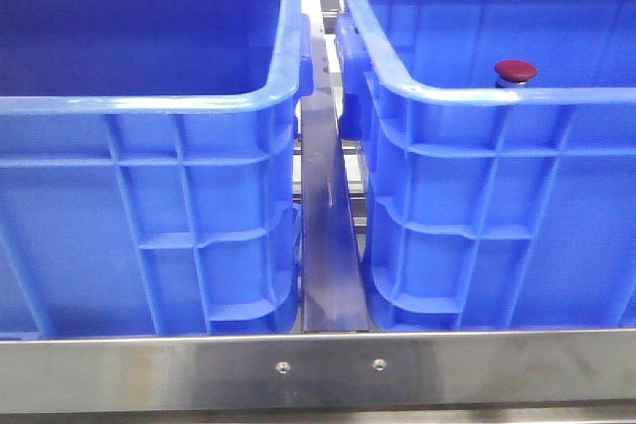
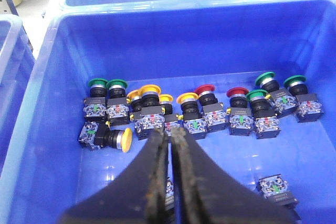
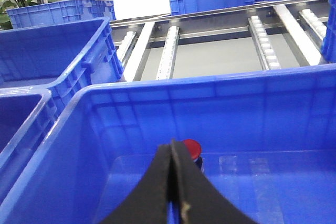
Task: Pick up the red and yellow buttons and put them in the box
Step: 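Grasp a yellow-capped button with the left gripper and lift it, then move the yellow button toward the right gripper and hand it over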
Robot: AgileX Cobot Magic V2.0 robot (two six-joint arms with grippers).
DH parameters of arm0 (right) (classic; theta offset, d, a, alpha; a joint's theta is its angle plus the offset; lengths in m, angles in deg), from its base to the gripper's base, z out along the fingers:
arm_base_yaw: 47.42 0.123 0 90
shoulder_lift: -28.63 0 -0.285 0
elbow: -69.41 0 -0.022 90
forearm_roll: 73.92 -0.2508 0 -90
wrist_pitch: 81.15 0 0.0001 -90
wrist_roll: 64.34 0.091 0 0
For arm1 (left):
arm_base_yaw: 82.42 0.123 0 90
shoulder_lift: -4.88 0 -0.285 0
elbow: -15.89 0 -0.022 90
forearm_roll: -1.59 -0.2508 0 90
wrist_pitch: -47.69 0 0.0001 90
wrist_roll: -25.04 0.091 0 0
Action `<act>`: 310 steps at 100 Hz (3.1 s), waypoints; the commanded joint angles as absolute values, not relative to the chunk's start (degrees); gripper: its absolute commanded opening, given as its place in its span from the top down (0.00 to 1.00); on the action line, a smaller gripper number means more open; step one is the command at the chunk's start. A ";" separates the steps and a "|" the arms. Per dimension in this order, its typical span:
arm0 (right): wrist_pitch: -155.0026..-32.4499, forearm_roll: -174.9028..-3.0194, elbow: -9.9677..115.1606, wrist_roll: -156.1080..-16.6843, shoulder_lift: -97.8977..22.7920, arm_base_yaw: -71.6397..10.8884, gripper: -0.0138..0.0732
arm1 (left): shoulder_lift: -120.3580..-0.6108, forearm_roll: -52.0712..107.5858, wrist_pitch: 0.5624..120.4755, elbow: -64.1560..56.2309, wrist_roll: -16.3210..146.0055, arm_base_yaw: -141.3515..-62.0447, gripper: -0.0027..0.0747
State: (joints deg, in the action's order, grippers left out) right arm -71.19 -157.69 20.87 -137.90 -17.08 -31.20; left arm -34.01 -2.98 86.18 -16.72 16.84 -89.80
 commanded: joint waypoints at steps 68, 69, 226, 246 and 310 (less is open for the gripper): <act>-72.04 -156.50 22.40 -138.49 -16.77 -31.37 0.92 | -41.01 -3.27 75.57 -14.98 16.64 -89.62 0.28; -72.04 -156.50 22.40 -138.49 -16.77 -31.37 0.92 | -41.39 -3.27 75.59 -14.98 16.64 -89.62 0.28; -72.48 -156.50 22.40 -138.49 -16.82 -31.37 0.92 | -95.98 -6.37 69.79 3.04 16.64 -84.77 0.47; -72.48 -156.50 22.40 -138.49 -16.82 -31.37 0.92 | -95.86 -6.37 70.16 3.04 16.64 -84.77 0.89; -72.49 -156.50 22.40 -138.49 -16.82 -31.37 0.92 | -73.72 -3.35 76.90 2.58 16.64 -84.88 0.99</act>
